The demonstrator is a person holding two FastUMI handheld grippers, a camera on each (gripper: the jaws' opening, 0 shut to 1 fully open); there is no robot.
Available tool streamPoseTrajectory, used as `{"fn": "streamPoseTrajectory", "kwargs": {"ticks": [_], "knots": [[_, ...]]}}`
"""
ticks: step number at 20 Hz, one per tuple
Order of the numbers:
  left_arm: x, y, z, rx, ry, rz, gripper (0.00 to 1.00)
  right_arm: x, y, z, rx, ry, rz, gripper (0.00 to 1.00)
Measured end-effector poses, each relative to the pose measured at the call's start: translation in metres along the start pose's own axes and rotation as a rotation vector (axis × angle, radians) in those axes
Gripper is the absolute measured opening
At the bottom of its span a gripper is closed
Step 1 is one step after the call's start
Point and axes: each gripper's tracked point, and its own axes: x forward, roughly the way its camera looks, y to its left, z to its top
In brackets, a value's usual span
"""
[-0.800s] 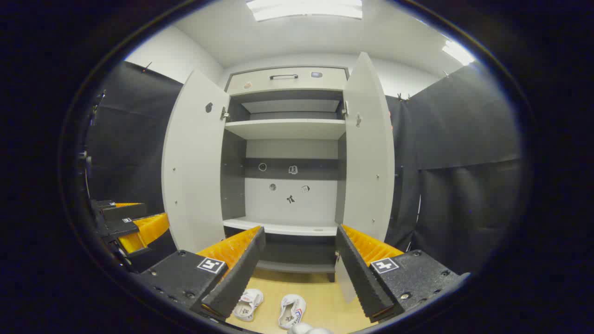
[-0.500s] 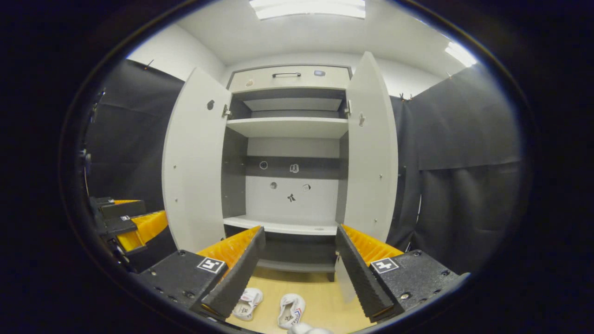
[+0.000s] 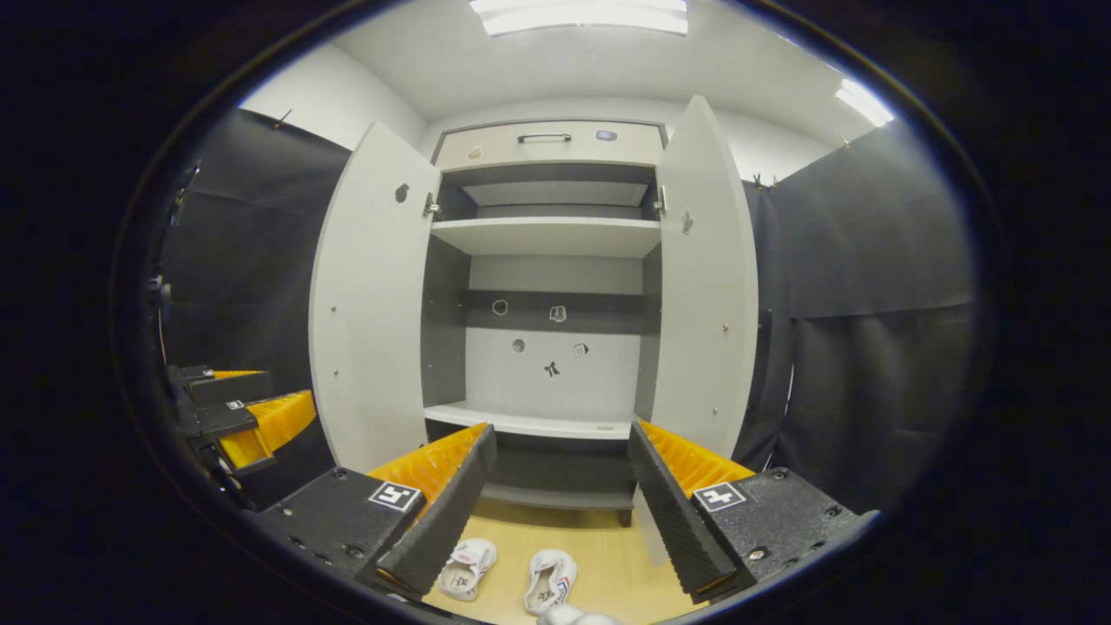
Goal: Grab one shoe with the right hand and put it into the shoe cabinet, grab the other shoe with the left hand and put it into the shoe cabinet; then close the right door with the right hand and the left door with the left hand.
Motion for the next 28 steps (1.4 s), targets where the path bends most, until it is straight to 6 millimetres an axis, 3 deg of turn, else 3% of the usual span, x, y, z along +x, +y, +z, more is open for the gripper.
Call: {"fn": "streamPoseTrajectory", "kwargs": {"ticks": [4,7,10,16,19,24,28], "knots": [[-0.001,0.001,-0.003,0.006,0.007,0.004,0.95,0.003,-0.003,-0.011,-0.002,0.023,-0.009,0.99],[0.000,0.005,-0.006,0.010,0.012,0.008,0.95,0.008,-0.006,-0.040,0.012,0.087,-0.015,0.99],[0.002,0.007,-0.010,0.012,0.023,0.004,0.95,0.010,-0.009,-0.089,0.007,0.207,-0.020,0.99],[0.009,0.009,-0.025,0.021,0.059,0.001,0.95,-0.001,0.003,-0.226,0.029,0.526,0.012,0.96],[0.009,0.012,-0.031,0.022,0.076,0.006,0.96,-0.006,0.015,-0.283,0.057,0.648,0.033,0.94],[0.007,0.015,-0.035,0.024,0.088,0.019,0.96,-0.001,0.038,-0.347,0.072,0.766,0.075,0.87],[0.004,0.015,-0.033,0.032,0.086,0.028,0.96,0.024,0.050,-0.385,0.077,0.805,0.084,0.81]]}}
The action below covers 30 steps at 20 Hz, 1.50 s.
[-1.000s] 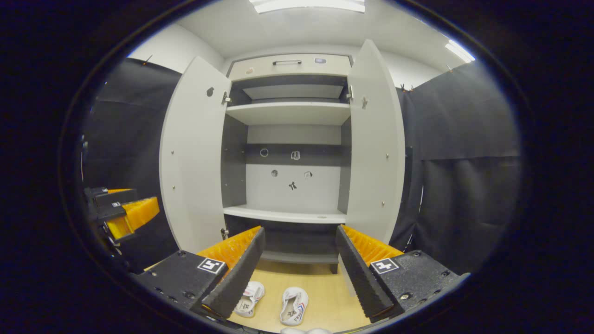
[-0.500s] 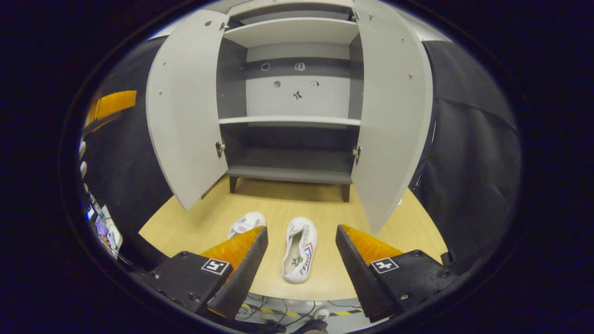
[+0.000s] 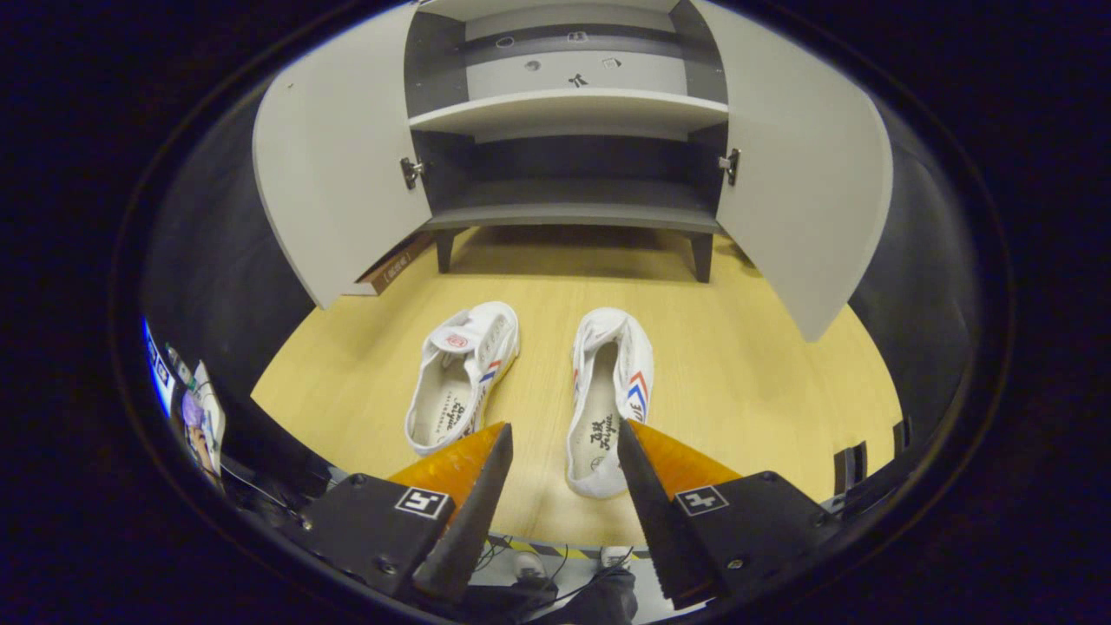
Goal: Grab one shoe with the right hand and put it into the shoe cabinet, grab the other shoe with the left hand and put it into the shoe cabinet; then close the right door with the right hand and the left door with the left hand.
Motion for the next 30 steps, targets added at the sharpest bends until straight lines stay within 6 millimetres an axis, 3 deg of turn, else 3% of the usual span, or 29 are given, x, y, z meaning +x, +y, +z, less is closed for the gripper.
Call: {"fn": "streamPoseTrajectory", "kwargs": {"ticks": [2,9,13,15,16,17,18,21,26,30], "knots": [[-0.001,0.000,0.002,0.008,-0.001,0.006,0.96,0.022,-0.002,0.001,0.008,0.011,-0.008,0.74],[0.005,0.002,0.003,0.031,0.012,0.046,0.96,0.089,-0.003,0.015,0.046,0.047,0.000,0.68],[0.013,0.001,-0.002,0.031,0.036,0.065,0.96,0.113,-0.010,0.032,0.033,0.024,-0.016,0.62],[0.017,-0.001,-0.003,0.030,0.042,0.071,0.96,0.123,-0.015,0.035,0.050,0.029,-0.019,0.46],[0.019,-0.002,-0.002,0.029,0.043,0.075,0.96,0.127,-0.017,0.035,0.066,0.033,-0.020,0.39],[0.021,-0.002,-0.002,0.026,0.043,0.079,0.96,0.129,-0.019,0.033,0.086,0.037,-0.012,0.24],[0.023,-0.004,-0.002,0.021,0.044,0.081,0.96,0.131,-0.017,0.032,0.110,0.045,0.006,0.26],[0.027,-0.008,-0.003,0.009,0.049,0.084,0.96,0.129,-0.017,0.030,0.122,0.062,0.034,0.07],[0.030,-0.014,0.002,0.013,0.037,0.088,0.96,0.118,-0.024,0.039,0.118,0.068,0.060,0.07],[0.030,-0.022,0.004,0.013,0.034,0.078,0.96,0.096,-0.025,0.054,0.075,0.031,0.066,0.06]]}}
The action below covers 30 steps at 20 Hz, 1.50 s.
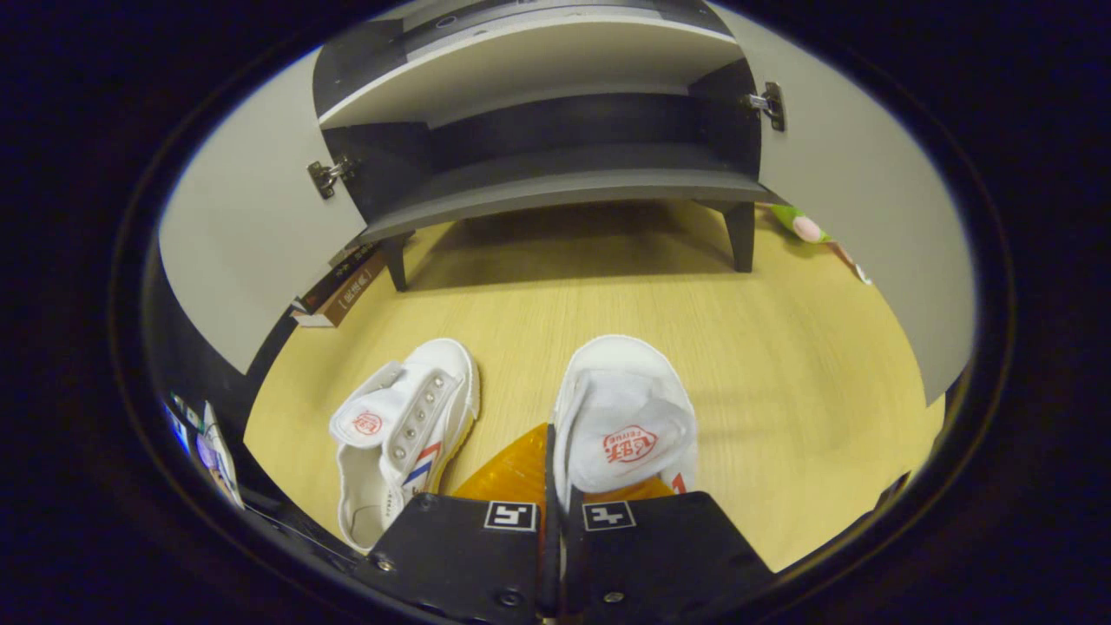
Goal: Grab one shoe with the right hand and put it into the shoe cabinet, grab the other shoe with the left hand and put it into the shoe cabinet; then close the right door with the right hand and the left door with the left hand.
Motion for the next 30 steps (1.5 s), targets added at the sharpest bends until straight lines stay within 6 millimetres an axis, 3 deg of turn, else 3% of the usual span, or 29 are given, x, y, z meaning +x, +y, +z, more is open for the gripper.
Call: {"fn": "streamPoseTrajectory", "kwargs": {"ticks": [3,6,12,14,17,23,30], "knots": [[-0.002,-0.003,0.000,0.008,-0.007,-0.008,0.96,-0.028,0.005,0.027,-0.019,-0.048,0.016,0.06],[-0.005,-0.006,-0.003,-0.004,-0.004,-0.020,0.96,-0.063,0.008,0.071,-0.064,-0.126,0.012,0.06],[-0.015,-0.017,-0.009,-0.011,-0.004,-0.044,1.00,-0.128,0.020,0.183,-0.123,-0.314,0.016,0.06],[-0.018,-0.018,-0.012,-0.013,0.002,-0.042,0.96,-0.144,0.026,0.222,-0.140,-0.370,0.021,0.06],[-0.020,-0.016,-0.017,-0.028,0.011,-0.021,1.00,-0.163,0.032,0.280,-0.164,-0.452,0.025,0.06],[-0.020,-0.010,-0.022,-0.055,0.030,0.029,0.97,-0.150,0.038,0.378,-0.176,-0.541,0.004,0.06],[-0.019,0.002,-0.022,-0.036,0.038,0.108,0.97,-0.088,0.039,0.453,-0.185,-0.534,-0.032,0.06]]}}
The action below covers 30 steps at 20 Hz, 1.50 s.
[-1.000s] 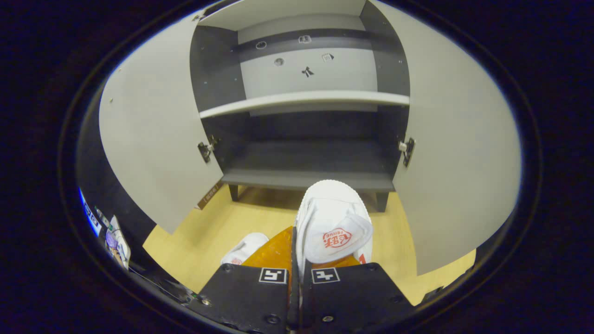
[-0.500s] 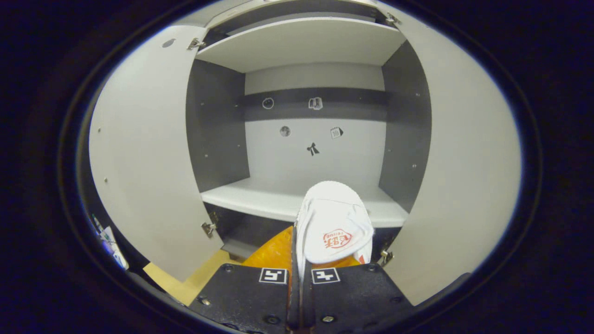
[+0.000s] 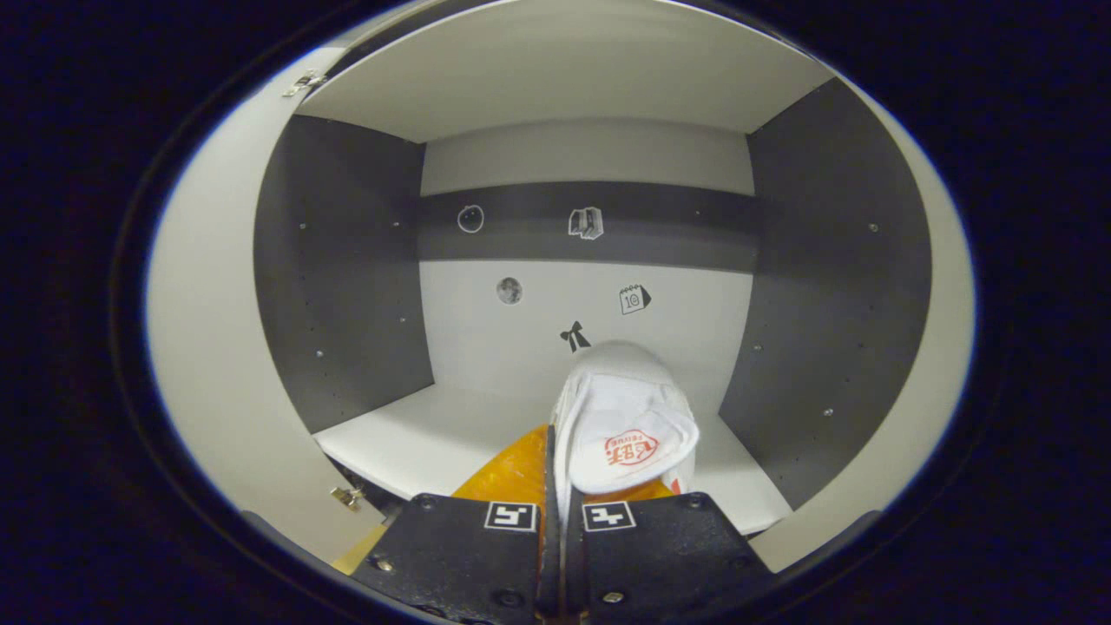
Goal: Grab one shoe with the right hand and put it into the shoe cabinet, grab the other shoe with the left hand and put it into the shoe cabinet; then close the right door with the right hand and the left door with the left hand.
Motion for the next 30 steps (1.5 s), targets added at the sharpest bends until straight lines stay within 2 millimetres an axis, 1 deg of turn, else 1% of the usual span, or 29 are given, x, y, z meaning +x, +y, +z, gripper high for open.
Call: {"fn": "streamPoseTrajectory", "kwargs": {"ticks": [4,5,8,9,10,14,15,17,19,20,22,24,25,27,28,29,30], "knots": [[0.001,0.001,0.002,0.005,0.001,0.022,0.97,0.042,-0.006,0.003,-0.004,0.043,-0.019,0.06],[0.001,0.001,0.002,0.001,0.002,0.025,0.96,0.049,-0.008,0.000,0.001,0.071,-0.028,0.06],[0.002,-0.003,0.001,-0.010,0.006,0.024,0.96,0.072,-0.011,-0.015,0.001,0.195,-0.029,0.06],[0.002,-0.003,0.002,-0.013,0.006,0.024,0.96,0.076,-0.012,-0.021,-0.004,0.239,-0.031,0.03],[0.003,-0.005,0.002,-0.014,0.003,0.020,0.96,0.082,-0.013,-0.026,0.005,0.276,-0.034,0.06],[0.003,-0.005,0.004,-0.020,-0.005,0.013,0.96,0.097,-0.017,-0.051,0.032,0.436,-0.052,0.06],[0.003,-0.004,0.005,-0.020,-0.007,0.012,0.96,0.096,-0.013,-0.056,0.042,0.470,-0.032,0.07],[0.003,-0.001,0.006,-0.025,-0.013,0.013,0.96,0.100,-0.014,-0.057,-0.011,0.498,-0.052,0.08],[0.002,0.001,0.005,-0.038,-0.015,0.012,0.96,0.099,-0.014,-0.057,-0.016,0.502,-0.069,0.09],[0.001,0.003,0.005,-0.040,-0.019,0.013,0.96,0.096,-0.017,-0.055,-0.012,0.494,-0.080,0.09],[-0.001,0.007,0.005,-0.038,-0.021,0.013,0.96,0.092,-0.016,-0.051,0.022,0.469,-0.081,0.12],[-0.003,0.009,0.004,-0.042,-0.019,0.005,0.96,0.083,-0.016,-0.044,0.046,0.443,-0.077,0.19],[-0.003,0.011,0.003,-0.042,-0.019,0.004,0.96,0.078,-0.014,-0.040,0.055,0.428,-0.066,0.33],[-0.005,0.014,0.005,-0.045,-0.026,-0.003,0.96,0.066,-0.010,-0.032,0.080,0.400,-0.054,0.55],[-0.005,0.016,0.006,-0.045,-0.027,-0.007,0.96,0.060,-0.008,-0.025,0.100,0.369,-0.046,0.58],[-0.006,0.017,0.006,-0.047,-0.030,-0.010,0.96,0.052,-0.010,-0.019,0.099,0.344,-0.054,0.54],[-0.007,0.019,0.006,-0.051,-0.034,-0.016,0.96,0.042,-0.014,-0.008,0.087,0.305,-0.071,0.58]]}}
